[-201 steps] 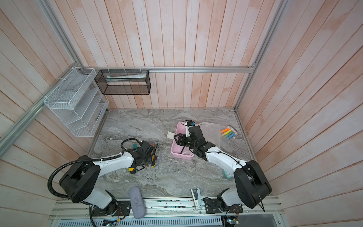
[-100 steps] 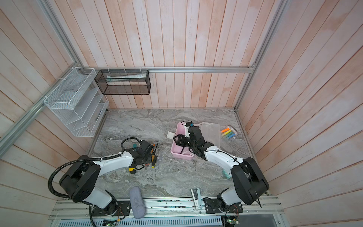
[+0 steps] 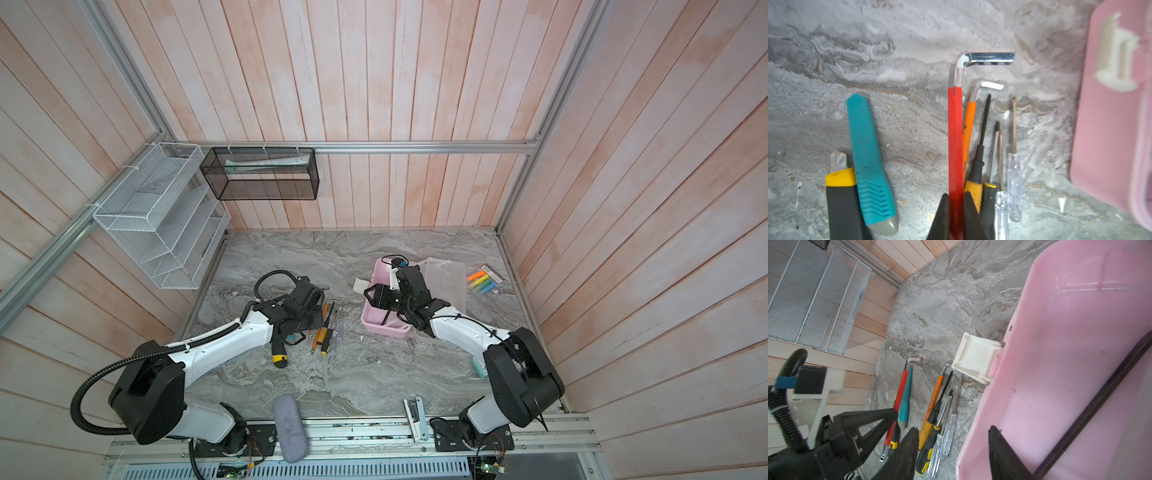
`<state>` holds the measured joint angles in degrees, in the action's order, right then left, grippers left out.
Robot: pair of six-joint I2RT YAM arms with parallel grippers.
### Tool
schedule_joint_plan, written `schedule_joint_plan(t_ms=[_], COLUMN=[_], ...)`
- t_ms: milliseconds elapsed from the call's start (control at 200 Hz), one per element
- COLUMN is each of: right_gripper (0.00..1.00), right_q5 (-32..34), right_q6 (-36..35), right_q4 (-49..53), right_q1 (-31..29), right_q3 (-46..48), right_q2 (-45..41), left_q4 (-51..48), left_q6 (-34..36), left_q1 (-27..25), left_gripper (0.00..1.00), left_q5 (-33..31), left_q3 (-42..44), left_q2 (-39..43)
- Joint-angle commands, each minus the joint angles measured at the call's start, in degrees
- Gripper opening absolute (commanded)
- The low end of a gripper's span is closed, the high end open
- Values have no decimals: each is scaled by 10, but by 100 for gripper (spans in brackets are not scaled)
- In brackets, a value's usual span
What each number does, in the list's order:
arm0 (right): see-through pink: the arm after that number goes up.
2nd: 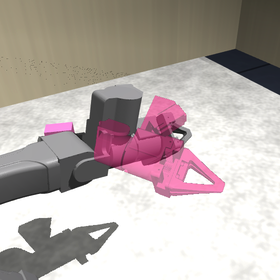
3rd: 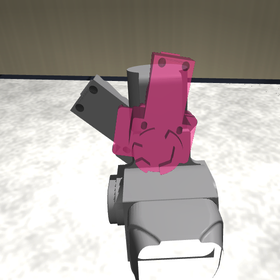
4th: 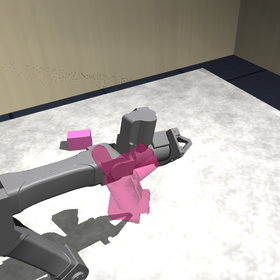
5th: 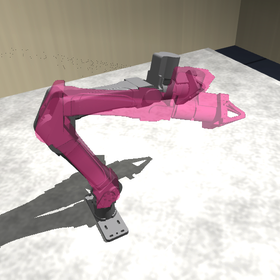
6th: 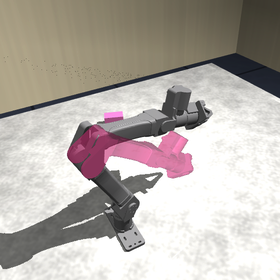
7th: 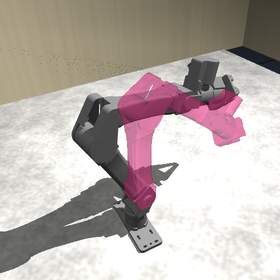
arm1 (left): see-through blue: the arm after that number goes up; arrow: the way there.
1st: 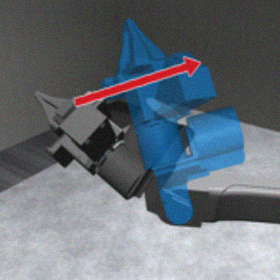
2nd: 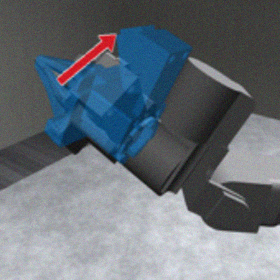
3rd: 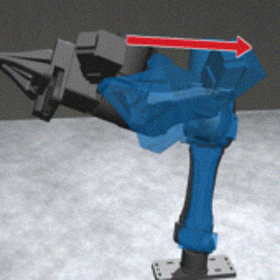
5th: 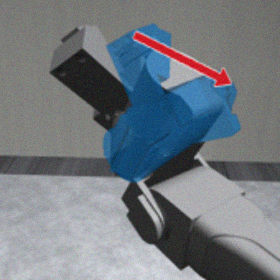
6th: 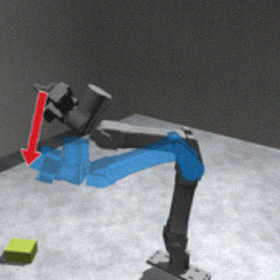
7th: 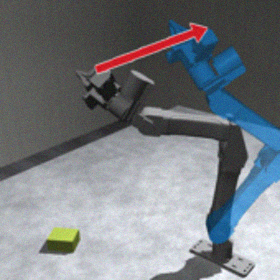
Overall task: Pack the tool kit
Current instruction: 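Grasp the red-handled hex key with the left gripper and lift it, then carry the red-handled hex key into the pink box and lower it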
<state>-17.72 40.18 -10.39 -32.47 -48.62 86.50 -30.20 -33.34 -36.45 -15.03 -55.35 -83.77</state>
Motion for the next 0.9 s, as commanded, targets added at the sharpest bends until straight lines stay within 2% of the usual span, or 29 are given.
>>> schedule_joint_plan(t_ms=[0,165,380,610,890], right_gripper=[53,53,53,53,53], right_q5=[-16,-12,8,38,44], right_q6=[10,23,20,14,15], right_q4=[-9,-14,22,58,64], right_q1=[4,12,25,51,87], right_q3=[-18,-8,-5,10,45], right_q2=[7,-25,-51,-105,-159], left_q4=[-1,42,123,159,167], left_q6=[12,11,3,-3,-1], left_q1=[-11,-28,-68,-87,-87], left_gripper=[0,0,0,0,0], left_q5=[0,50,123,147,150], left_q3=[-41,-77,-157,-241,-287], left_q2=[19,11,-74,-165,-253])
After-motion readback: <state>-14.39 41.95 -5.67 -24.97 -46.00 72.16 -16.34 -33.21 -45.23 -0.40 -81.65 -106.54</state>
